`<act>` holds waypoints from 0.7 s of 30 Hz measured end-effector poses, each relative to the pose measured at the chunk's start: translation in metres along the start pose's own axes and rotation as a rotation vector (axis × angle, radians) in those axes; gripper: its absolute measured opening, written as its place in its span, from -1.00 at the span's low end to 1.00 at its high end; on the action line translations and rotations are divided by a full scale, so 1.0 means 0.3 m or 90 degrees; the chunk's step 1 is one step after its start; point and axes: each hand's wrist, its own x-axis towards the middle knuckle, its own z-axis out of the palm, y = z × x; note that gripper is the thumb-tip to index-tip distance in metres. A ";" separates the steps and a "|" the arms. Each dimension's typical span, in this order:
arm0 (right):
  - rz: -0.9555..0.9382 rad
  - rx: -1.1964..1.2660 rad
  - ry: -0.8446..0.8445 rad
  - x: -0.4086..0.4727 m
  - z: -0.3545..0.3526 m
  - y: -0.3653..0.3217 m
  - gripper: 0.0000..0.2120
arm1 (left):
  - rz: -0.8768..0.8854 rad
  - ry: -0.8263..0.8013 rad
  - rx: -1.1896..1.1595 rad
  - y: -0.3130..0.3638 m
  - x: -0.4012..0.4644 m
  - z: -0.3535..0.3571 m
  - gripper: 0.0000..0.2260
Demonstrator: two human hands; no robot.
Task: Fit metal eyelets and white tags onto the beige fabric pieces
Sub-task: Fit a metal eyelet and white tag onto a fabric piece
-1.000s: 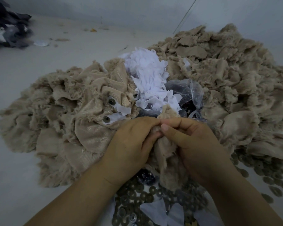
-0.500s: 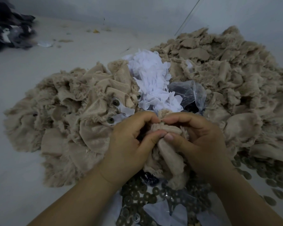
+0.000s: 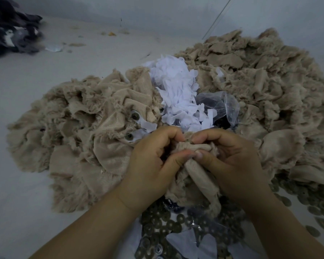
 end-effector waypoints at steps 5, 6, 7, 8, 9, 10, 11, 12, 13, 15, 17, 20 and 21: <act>-0.004 0.002 -0.023 -0.001 -0.006 0.001 -0.77 | 0.035 -0.003 0.048 0.004 0.000 -0.003 -0.81; -0.007 -0.002 -0.023 -0.001 -0.006 0.000 -0.77 | 0.044 0.003 0.056 0.005 0.000 -0.002 -0.80; -0.010 -0.003 -0.023 0.000 -0.006 -0.001 -0.78 | 0.052 0.012 0.063 0.006 -0.001 -0.002 -0.80; -0.015 -0.006 -0.022 0.000 -0.006 -0.002 -0.80 | 0.059 0.020 0.072 0.006 -0.001 0.000 -0.79; -0.022 -0.012 -0.022 0.000 -0.005 -0.004 -0.82 | 0.066 0.028 0.082 0.006 -0.002 0.001 -0.79; -0.028 -0.017 -0.024 -0.001 -0.003 -0.005 -0.85 | 0.073 0.035 0.091 0.007 -0.003 0.002 -0.78; -0.030 -0.019 -0.024 -0.002 -0.002 -0.005 -0.86 | 0.078 0.039 0.096 0.008 -0.003 0.003 -0.78; -0.030 -0.019 -0.022 -0.002 -0.001 -0.005 -0.85 | 0.079 0.037 0.096 0.007 -0.001 0.003 -0.79; -0.027 -0.017 -0.019 -0.003 -0.001 -0.003 -0.84 | 0.077 0.029 0.094 0.006 0.000 0.002 -0.79; -0.014 0.005 -0.018 -0.005 -0.003 0.000 -0.82 | 0.076 0.005 0.105 0.004 0.006 0.001 -0.77; -0.004 0.020 -0.022 -0.005 -0.007 0.000 -0.81 | 0.100 -0.013 0.130 0.006 0.012 0.002 -0.73; 0.008 0.039 -0.027 -0.005 -0.011 0.000 -0.82 | 0.165 -0.010 0.162 0.013 0.018 0.007 -0.71; 0.011 0.052 -0.032 -0.005 -0.010 0.000 -0.83 | 0.185 -0.003 0.165 0.012 0.017 0.010 -0.71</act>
